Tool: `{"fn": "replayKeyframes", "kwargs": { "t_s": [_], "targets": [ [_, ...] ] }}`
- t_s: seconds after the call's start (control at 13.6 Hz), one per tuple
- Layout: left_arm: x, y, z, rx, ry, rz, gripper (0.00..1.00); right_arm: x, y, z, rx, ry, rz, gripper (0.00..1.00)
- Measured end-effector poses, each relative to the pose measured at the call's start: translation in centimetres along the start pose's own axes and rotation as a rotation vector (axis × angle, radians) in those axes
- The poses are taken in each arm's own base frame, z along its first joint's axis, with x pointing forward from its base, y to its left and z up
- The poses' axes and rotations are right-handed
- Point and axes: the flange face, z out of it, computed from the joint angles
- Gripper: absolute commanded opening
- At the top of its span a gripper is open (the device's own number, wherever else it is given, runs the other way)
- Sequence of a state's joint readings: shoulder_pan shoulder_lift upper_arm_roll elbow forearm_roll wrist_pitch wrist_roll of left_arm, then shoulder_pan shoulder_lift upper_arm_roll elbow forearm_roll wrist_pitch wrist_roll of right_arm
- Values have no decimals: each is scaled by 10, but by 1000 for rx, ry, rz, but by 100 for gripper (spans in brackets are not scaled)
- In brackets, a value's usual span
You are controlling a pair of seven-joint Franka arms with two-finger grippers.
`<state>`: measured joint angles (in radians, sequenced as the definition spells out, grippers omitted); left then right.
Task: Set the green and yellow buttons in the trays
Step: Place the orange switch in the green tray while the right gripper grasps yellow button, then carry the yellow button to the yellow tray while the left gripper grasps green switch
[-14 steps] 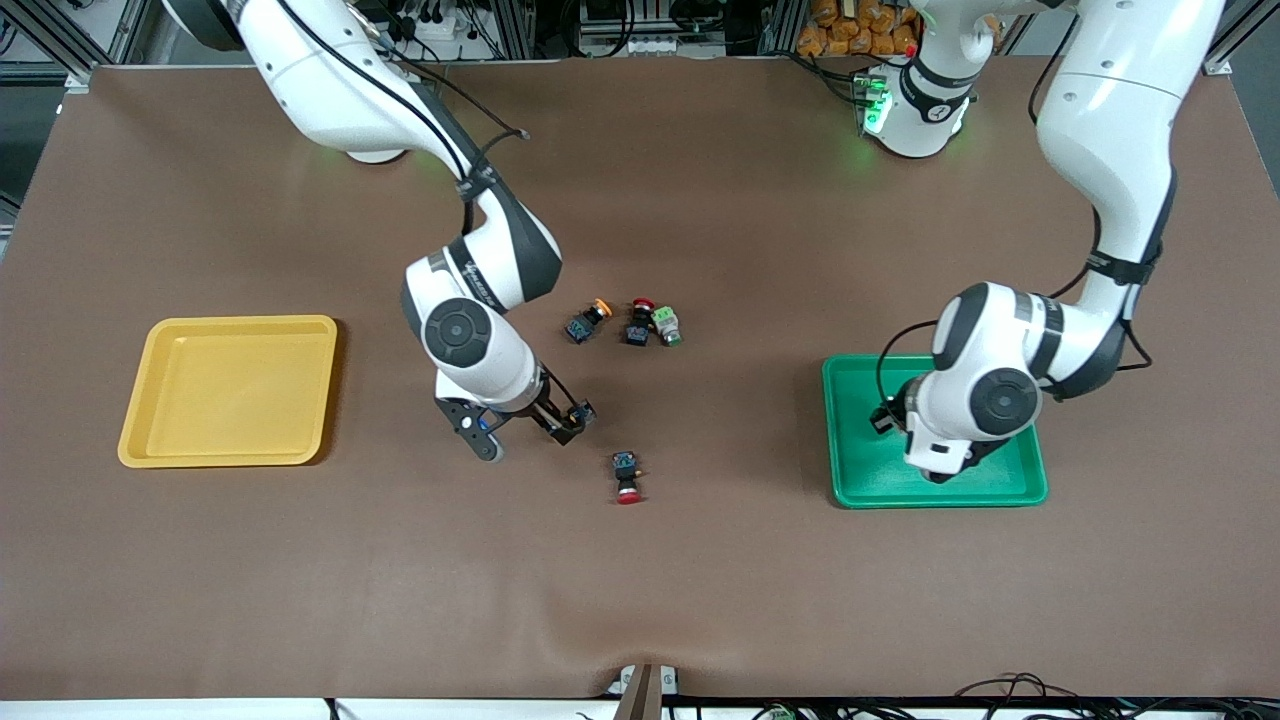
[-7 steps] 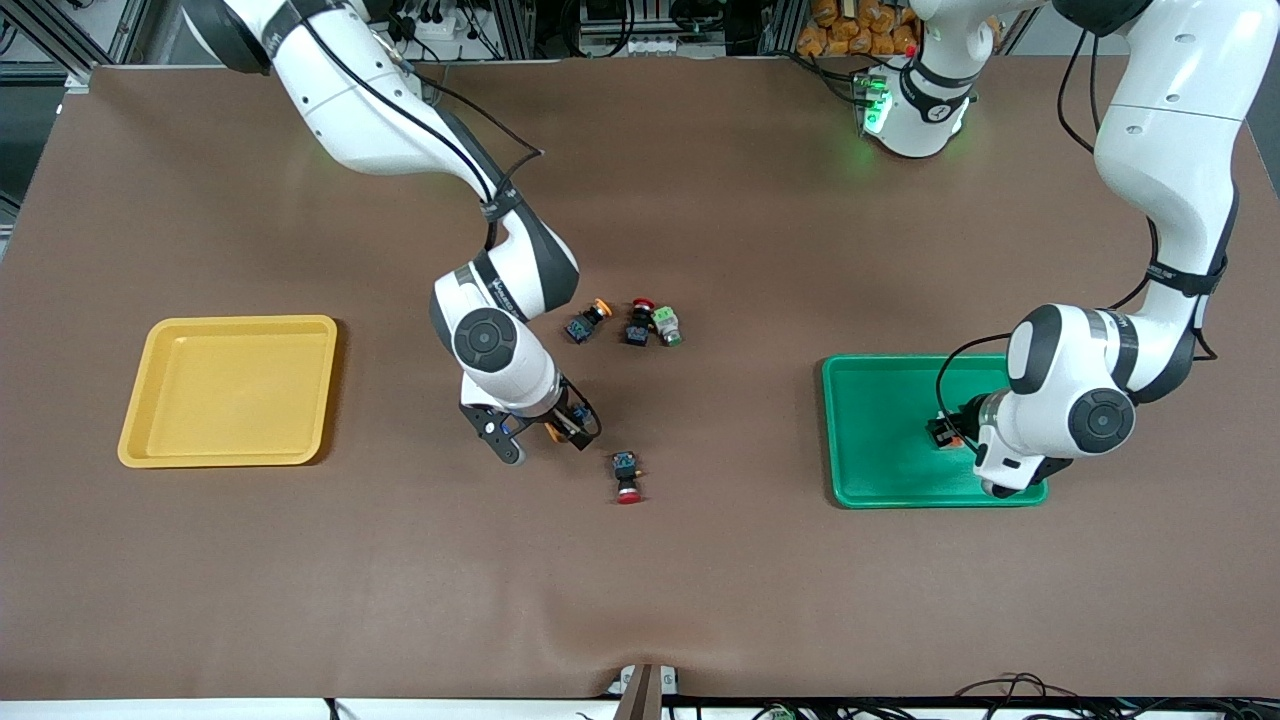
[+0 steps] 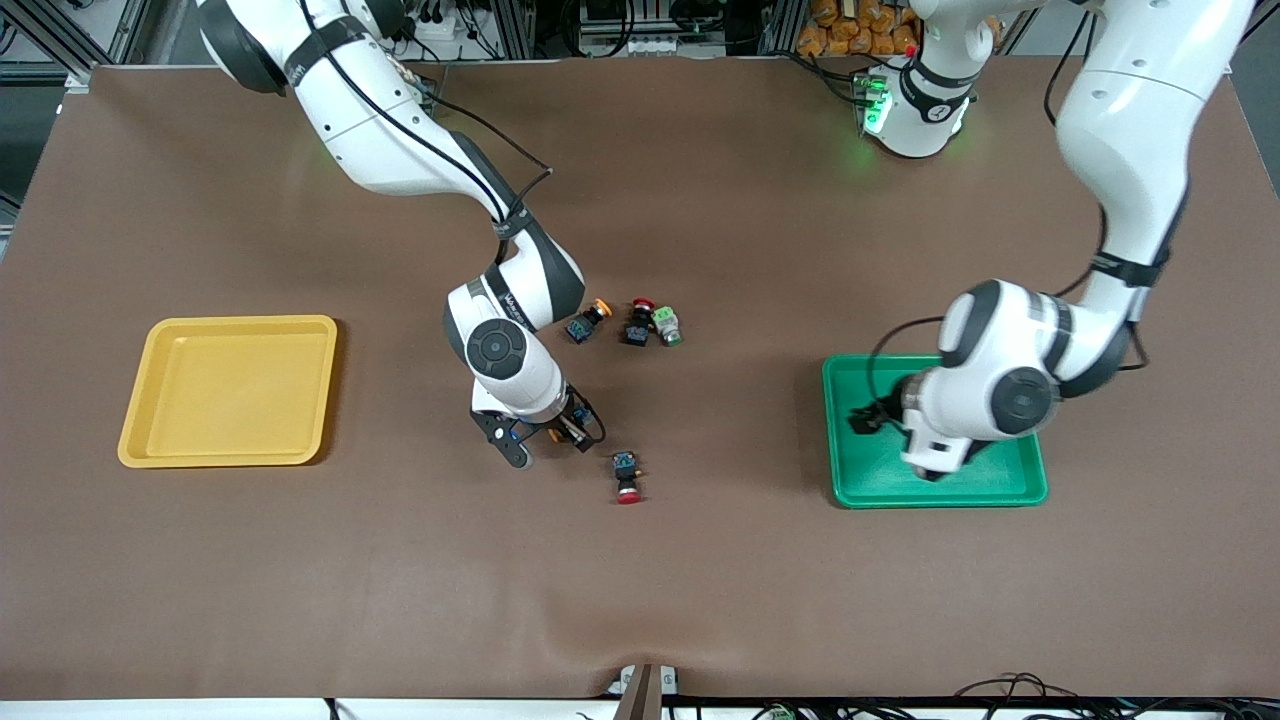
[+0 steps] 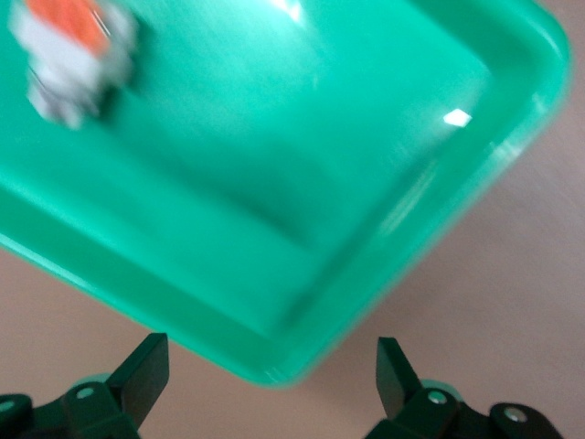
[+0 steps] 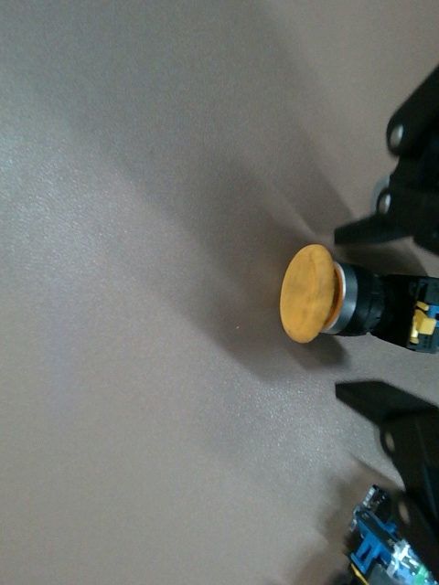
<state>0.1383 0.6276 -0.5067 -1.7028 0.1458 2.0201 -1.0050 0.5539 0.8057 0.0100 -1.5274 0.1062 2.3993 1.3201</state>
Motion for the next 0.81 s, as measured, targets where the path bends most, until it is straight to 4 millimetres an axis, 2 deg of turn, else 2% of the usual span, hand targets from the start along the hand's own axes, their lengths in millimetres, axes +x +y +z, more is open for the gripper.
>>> {"fn": "replayKeyframes", "kwargs": {
  "t_s": [0.07,0.29,0.51,0.66,0.81],
  "targets": [
    [-20,15,3,6,-1,-25,100,0,0,0,1,0,0,0],
    [-77,51,17,33,8,-154,100,2,-4,-6,9,4,0,0],
    [-123,75,34,30,26,-276,100,13,-6,-22,-13,7,4,0],
    [-148,86,48,9,36,-349,100,32,-4,-43,-56,-4,-33,0],
    [-166,92,62,-26,40,-409,100,65,7,-73,-130,-37,-104,0]
  ]
}}
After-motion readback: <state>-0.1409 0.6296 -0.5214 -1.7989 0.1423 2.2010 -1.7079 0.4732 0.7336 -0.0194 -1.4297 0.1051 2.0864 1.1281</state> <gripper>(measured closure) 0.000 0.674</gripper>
